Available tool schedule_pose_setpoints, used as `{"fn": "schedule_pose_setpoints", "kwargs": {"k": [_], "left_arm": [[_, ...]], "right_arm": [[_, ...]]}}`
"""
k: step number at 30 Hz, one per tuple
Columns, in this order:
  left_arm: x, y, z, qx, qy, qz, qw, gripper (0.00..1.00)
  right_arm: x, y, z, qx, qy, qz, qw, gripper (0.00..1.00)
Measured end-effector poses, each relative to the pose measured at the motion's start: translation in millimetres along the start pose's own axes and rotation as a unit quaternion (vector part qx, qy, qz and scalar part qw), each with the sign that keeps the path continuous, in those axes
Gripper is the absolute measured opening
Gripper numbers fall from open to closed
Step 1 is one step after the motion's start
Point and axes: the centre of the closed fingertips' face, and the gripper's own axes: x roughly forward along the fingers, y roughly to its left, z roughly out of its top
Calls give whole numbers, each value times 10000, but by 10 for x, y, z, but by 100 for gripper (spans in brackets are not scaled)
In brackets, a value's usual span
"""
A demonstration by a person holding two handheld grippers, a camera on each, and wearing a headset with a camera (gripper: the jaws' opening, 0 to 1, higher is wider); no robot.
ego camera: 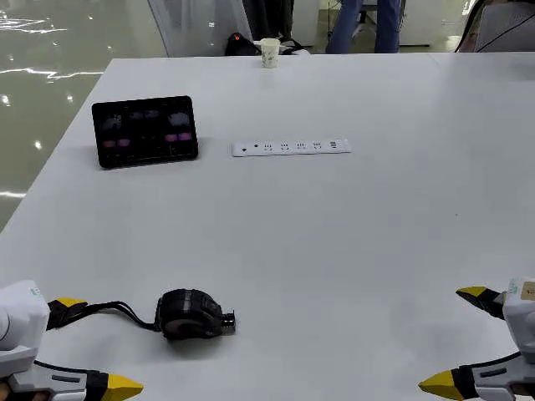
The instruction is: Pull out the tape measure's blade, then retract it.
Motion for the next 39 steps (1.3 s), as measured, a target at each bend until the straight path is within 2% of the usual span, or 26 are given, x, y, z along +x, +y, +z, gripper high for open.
{"fn": "schedule_pose_setpoints", "kwargs": {"k": [2, 6, 9, 12, 16, 23, 29, 34, 39], "left_arm": [[13, 13, -11, 98, 123, -20, 9999, 99], [29, 29, 44, 368, 151, -34, 9992, 99], [47, 35, 77, 497, 200, -99, 9985, 99], [75, -6, 91, 720, 309, -283, 9965, 99], [111, -21, 113, 935, 423, -365, 9941, 99], [188, -11, 222, 1139, 502, -411, 9914, 99], [292, -55, 302, 1332, 657, -570, 9873, 99], [384, -53, 368, 1564, 776, -678, 9823, 95], [474, -53, 481, 1833, 836, -822, 9760, 92]], "right_arm": [[20, 70, 37, 3, -75, 166, 9998, 95], [60, 145, 111, 49, -155, 355, 9992, 99], [99, 170, 156, 28, -172, 432, 9989, 99], [137, 161, 216, -68, -160, 488, 9987, 99], [175, 189, 302, -196, -189, 558, 9981, 99], [247, 212, 455, -287, -283, 685, 9968, 99], [346, 276, 588, -489, -314, 844, 9947, 99], [451, 322, 650, -641, -280, 995, 9926, 97], [540, 356, 717, -793, -219, 1104, 9905, 97]]}}
